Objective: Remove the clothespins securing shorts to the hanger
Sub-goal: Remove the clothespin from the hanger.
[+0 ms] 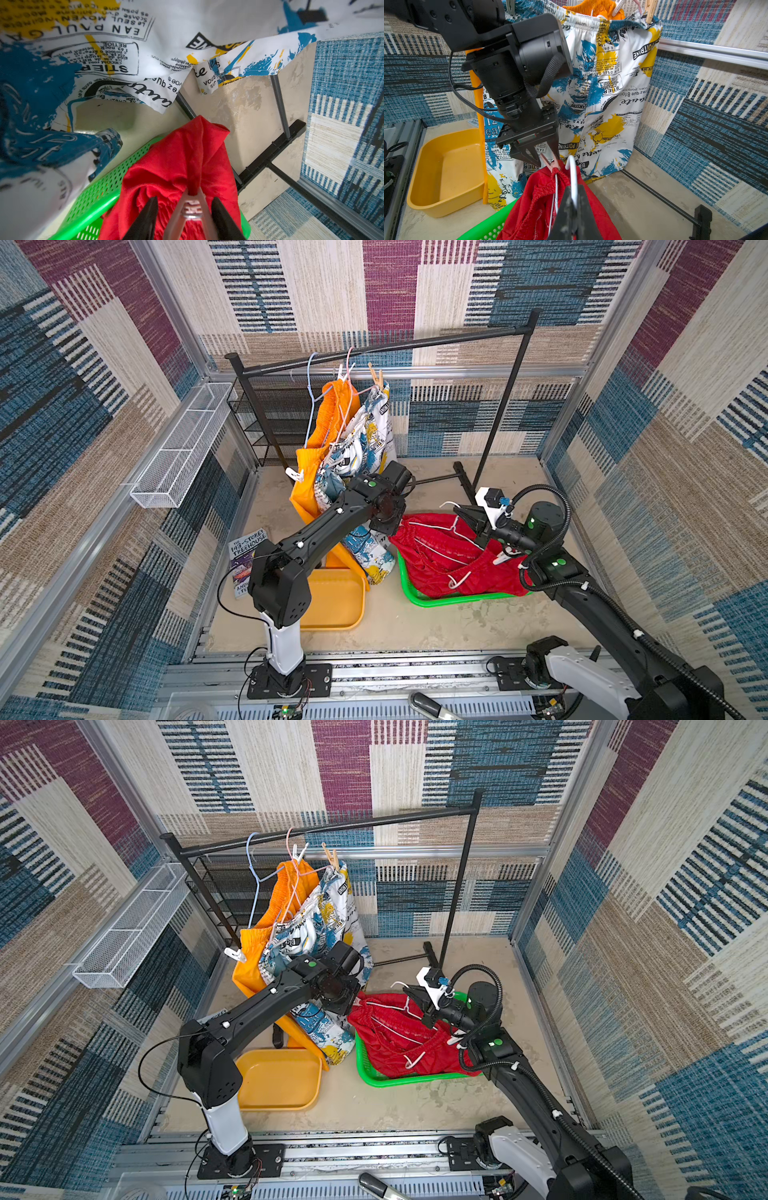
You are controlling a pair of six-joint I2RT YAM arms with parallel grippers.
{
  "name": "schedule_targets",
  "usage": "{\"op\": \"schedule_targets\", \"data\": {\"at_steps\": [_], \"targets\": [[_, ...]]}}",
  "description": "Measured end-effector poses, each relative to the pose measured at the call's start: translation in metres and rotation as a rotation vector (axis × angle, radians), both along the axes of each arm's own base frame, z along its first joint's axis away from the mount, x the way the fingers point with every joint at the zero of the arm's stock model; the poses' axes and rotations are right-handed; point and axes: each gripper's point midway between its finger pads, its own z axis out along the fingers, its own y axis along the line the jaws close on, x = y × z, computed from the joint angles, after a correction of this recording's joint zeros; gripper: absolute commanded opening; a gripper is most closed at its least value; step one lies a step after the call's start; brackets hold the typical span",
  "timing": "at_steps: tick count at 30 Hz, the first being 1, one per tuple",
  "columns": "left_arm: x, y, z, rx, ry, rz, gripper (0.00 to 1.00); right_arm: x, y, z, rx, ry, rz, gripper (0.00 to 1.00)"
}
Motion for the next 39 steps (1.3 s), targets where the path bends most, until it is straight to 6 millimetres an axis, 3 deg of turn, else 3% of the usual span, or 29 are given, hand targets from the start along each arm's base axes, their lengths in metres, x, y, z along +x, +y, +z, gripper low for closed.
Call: {"op": "schedule_targets", "data": {"at_steps": [10, 20, 26, 35, 39], "targets": [[0.006, 0.0, 0.002, 0.001, -0.033, 0.008, 0.16, 0.001, -0.001, 0.0, 0.0, 0.0, -0.007, 0.0], [0.008, 0.005, 0.023, 0.009, -0.096, -0.023, 0.12, 0.004, -0.002, -0.001, -0.003, 0.003, -0.022, 0.0], [0.015, 0.002, 0.05, 0.019, -0.182, -0.098, 0.12, 0.01, -0.003, -0.005, -0.008, 0.013, -0.043, 0.0], [0.013, -0.015, 0.09, 0.048, -0.315, -0.323, 0.11, 0.03, -0.01, -0.011, 0.001, 0.062, -0.133, 0.0], [0.002, -0.026, 0.104, 0.078, -0.378, -0.482, 0.11, 0.039, -0.014, -0.015, 0.011, 0.091, -0.176, 0.0]]}}
